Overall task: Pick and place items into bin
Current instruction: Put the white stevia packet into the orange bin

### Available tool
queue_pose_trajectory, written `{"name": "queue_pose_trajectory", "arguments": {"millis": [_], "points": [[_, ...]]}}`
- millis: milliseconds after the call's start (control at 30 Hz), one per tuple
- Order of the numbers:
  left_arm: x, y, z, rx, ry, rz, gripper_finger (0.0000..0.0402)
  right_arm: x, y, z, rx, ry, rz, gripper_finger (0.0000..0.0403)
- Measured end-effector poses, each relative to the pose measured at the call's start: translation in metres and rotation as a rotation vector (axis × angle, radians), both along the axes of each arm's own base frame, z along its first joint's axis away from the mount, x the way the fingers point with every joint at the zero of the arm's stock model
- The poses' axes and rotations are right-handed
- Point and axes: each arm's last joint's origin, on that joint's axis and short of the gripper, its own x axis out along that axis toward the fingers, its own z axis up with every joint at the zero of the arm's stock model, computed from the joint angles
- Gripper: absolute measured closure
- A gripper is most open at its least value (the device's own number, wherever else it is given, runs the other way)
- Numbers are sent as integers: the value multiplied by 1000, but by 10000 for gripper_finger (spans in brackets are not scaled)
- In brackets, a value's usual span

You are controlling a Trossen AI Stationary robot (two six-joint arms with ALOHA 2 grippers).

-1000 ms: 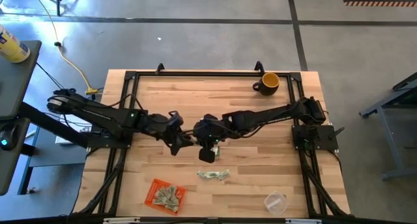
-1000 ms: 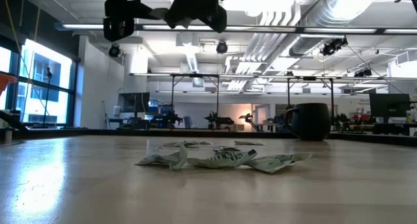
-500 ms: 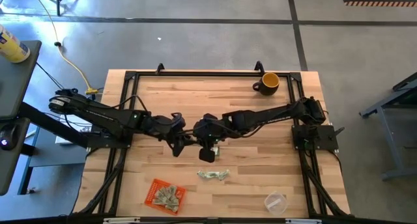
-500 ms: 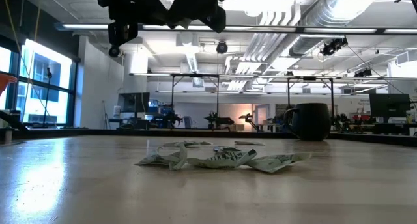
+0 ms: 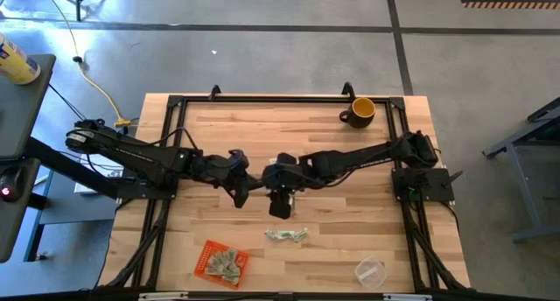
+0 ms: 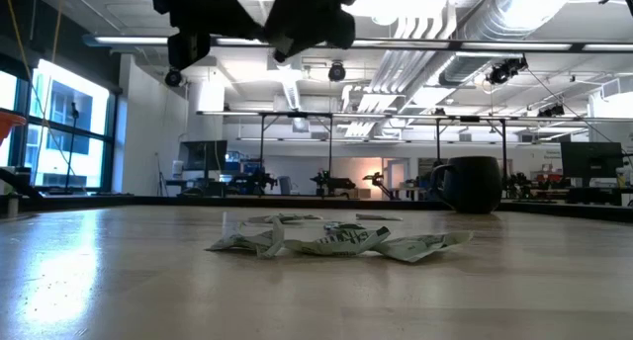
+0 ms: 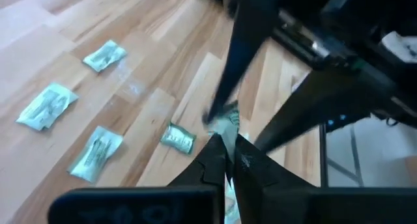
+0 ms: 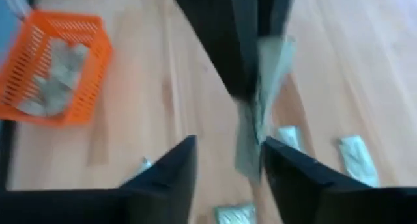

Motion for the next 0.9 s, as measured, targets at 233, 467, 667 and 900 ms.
{"name": "queue_pose_trajectory", "arguments": {"millis": [233, 467, 667, 900], "points": [[-15, -12, -15, -81, 220, -142, 363, -28, 15, -3, -150, 196, 8, 140], [-57, -84, -5, -300, 230, -173, 363, -41, 28, -7, -101, 303, -6, 153], [-95, -137, -14, -474, 221, -21, 363, -39, 26, -7, -106, 291, 3, 177], [-85, -168, -47, -563, 293, 62, 363, -31, 7, -5, -101, 260, -27, 197]]}}
